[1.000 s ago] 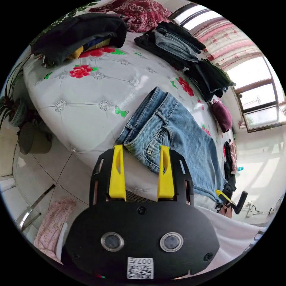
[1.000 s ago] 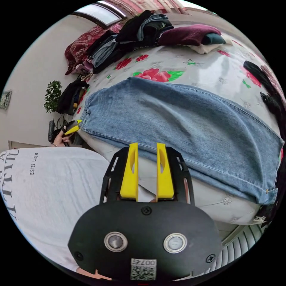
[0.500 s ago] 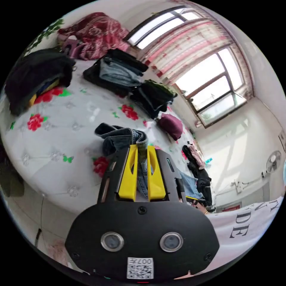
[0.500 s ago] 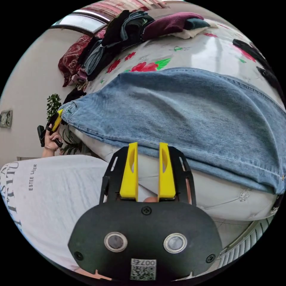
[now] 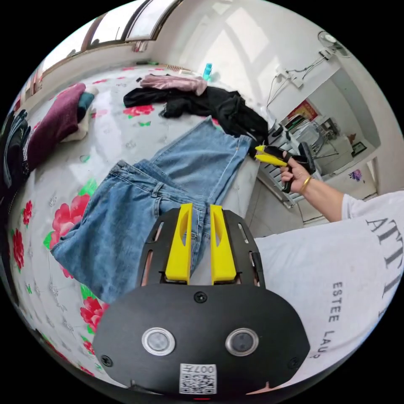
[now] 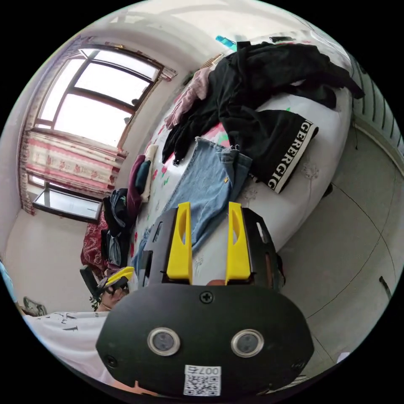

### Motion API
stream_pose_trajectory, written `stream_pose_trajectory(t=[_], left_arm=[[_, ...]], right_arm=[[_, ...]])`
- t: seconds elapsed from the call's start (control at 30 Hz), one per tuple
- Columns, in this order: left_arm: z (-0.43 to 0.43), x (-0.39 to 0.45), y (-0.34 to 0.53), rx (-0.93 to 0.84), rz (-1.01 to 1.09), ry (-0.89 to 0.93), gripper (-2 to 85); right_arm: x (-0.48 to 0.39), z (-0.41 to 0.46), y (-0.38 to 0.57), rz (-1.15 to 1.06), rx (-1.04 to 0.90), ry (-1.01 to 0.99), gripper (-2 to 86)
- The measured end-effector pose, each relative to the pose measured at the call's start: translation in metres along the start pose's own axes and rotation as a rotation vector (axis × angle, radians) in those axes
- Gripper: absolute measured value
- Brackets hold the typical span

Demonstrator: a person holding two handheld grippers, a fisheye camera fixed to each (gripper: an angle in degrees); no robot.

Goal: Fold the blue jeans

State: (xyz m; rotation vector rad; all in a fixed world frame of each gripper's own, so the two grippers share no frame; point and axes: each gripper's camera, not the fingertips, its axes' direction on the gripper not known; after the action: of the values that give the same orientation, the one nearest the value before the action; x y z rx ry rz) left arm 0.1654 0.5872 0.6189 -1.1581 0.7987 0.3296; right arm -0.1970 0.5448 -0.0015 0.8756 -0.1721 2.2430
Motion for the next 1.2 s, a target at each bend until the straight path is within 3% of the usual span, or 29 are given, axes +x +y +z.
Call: stream_pose_trajectory(t=[0.17, 0.47, 0.6, 0.67, 0.77, 0.97, 1.1, 1.2], left_arm=[[0.014, 0.005, -0.024, -0.02, -0.048, -0.059, 6.7], [-0.024, -0.071, 0.014, 0.094, -0.503, -0.183, 7.3], [-0.025, -0.093, 0.027, 0.146, -0.648, -0.201, 8.2], [-0.025, -0.103, 0.027, 0.163, -0.675, -0.206, 8.3], [-0.03, -0.124, 0.007, 0.162, -0.627, -0.247, 8.9], [-0.037, -0.164, -0.066, 0.112, -0.396, -0.33, 10.9], [-0.011, -0.182, -0.11, 0.007, -0.198, -0.354, 11.1], [0.022, -0.202, -0.138, -0.094, -0.122, -0.341, 11.2]], right_arm=[[0.048, -0.02, -0.049, 0.107, 0.002, 0.016, 12.2], [0.053, -0.009, -0.114, 0.205, -0.029, -0.025, 3.3], [-0.006, -0.016, -0.141, 0.016, -0.019, -0.061, 0.8], [-0.073, -0.021, -0.152, -0.201, -0.045, -0.099, 0.6], [-0.144, -0.027, -0.154, -0.396, -0.052, 0.004, 1.2], [-0.121, -0.022, -0.153, -0.197, -0.042, 0.318, 5.4], [-0.173, -0.005, -0.121, -0.387, 0.03, 0.306, 6.5], [-0.215, 0.071, -0.102, -0.555, -0.18, 0.11, 7.4]])
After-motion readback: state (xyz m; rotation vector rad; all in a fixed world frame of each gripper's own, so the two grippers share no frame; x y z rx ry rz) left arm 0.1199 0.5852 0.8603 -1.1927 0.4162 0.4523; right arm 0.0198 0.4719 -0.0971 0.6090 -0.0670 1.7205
